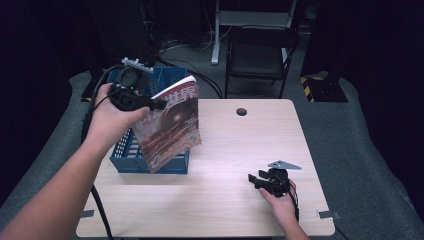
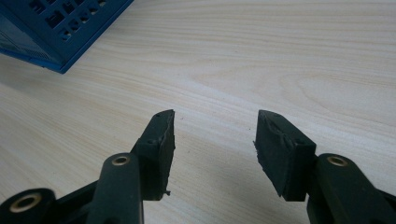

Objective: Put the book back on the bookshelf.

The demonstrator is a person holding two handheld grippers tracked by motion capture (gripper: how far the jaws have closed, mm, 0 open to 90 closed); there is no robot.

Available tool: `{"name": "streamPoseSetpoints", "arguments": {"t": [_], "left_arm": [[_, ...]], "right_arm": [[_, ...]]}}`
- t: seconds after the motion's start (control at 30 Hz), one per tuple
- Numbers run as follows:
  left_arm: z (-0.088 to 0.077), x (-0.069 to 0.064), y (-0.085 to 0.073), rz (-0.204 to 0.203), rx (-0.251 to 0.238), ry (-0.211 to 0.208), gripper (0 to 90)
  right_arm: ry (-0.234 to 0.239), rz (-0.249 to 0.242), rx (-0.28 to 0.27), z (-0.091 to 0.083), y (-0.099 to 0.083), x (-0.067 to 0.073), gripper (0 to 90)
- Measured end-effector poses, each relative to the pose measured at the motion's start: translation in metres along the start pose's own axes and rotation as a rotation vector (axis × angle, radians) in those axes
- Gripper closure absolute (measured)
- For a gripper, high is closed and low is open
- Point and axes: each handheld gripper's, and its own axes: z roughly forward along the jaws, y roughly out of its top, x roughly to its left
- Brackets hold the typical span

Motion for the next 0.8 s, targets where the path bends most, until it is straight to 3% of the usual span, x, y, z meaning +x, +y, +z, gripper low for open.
{"name": "streamPoseSetpoints", "arguments": {"t": [0.23,0.8], "left_arm": [[-0.008,0.017,-0.012,-0.040,-0.011,0.040,83.6],[-0.024,0.042,-0.036,-0.106,-0.003,0.082,83.6]], "right_arm": [[-0.001,0.002,0.002,0.000,0.000,0.000,47.2],[-0.001,0.000,-0.001,0.000,0.000,0.000,47.2]]}}
